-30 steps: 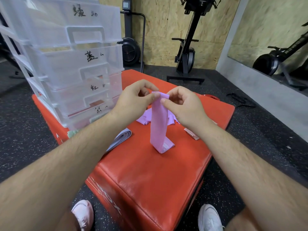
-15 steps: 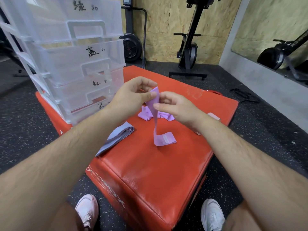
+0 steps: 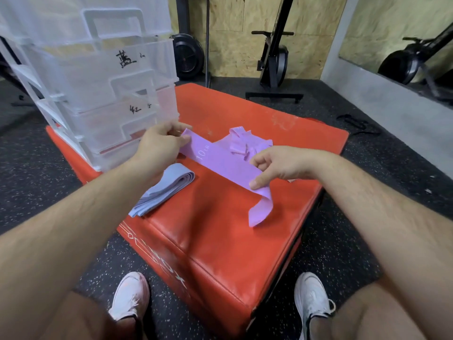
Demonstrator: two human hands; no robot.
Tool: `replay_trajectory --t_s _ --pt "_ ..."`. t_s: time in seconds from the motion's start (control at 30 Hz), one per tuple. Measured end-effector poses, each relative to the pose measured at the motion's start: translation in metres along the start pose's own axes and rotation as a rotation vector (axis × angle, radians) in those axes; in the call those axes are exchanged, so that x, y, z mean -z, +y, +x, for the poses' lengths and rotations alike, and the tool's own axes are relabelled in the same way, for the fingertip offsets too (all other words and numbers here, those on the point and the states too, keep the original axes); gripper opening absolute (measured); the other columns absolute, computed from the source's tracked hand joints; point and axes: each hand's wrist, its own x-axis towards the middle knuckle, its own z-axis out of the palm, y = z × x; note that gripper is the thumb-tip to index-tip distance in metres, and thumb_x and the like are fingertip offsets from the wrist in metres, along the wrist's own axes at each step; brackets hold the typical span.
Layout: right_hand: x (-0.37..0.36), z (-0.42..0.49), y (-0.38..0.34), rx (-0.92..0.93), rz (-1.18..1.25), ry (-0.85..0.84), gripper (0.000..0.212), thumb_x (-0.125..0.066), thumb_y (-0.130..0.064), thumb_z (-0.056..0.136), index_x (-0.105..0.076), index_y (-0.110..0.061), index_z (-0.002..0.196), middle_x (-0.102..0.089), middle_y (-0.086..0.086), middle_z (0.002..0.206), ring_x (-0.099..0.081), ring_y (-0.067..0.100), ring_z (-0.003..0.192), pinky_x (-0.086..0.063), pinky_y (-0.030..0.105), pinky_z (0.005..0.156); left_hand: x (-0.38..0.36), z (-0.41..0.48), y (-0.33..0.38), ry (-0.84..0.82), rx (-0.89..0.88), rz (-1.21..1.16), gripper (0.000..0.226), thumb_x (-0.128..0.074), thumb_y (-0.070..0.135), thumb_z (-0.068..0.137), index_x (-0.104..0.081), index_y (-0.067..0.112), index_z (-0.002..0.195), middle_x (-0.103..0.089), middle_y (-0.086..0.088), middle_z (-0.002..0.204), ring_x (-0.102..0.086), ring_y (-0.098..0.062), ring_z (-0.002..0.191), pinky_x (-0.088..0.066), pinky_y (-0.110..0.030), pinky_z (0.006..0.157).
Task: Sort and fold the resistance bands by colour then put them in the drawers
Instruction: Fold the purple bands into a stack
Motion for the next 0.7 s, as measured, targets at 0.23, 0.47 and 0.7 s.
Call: replay_trajectory --t_s 0.23,0.47,0.7 --pt "0.01 -0.026 0.059 -0.104 0.054 0.094 0.026 -0.088 -0.022 0.076 -0.074 -0.009 0.094 -0.07 -0.007 0.083 -0.063 0.003 0.075 -0.046 0.027 0.079 -0.001 -0.017 -0.027 0.089 0.02 0.198 0.026 -0.062 0.001 0.086 -0.056 0.026 0.083 -0.062 -0.007 0.088 -0.057 -0.019 0.07 -0.049 -0.029 0.06" --pt "-0.015 -0.032 0.103 -0.23 0.359 0.329 0.038 -0.074 -0.002 0.088 -0.058 -0.015 0.119 -0.071 0.013 0.101 -0.072 0.015 0.072 -0.056 0.028 0.065 -0.009 -0.038 -0.085 0.031 -0.186 0.648 0.014 -0.051 0.004 0.09 -0.052 0.018 0.092 -0.056 -0.011 0.067 -0.048 -0.025 0.058 -0.035 -0.031 0.051" --pt "-0.036 -0.027 0.112 -0.198 0.262 0.489 0.01 -0.068 -0.004 0.091 -0.065 -0.012 0.095 -0.071 0.01 0.088 -0.07 0.013 0.069 -0.053 0.027 0.062 -0.008 -0.039 -0.115 -0.088 -0.28 0.869 0.015 -0.055 0.002 0.088 -0.062 0.013 0.094 -0.056 -0.011 0.093 -0.049 -0.026 0.085 -0.033 -0.031 0.071"
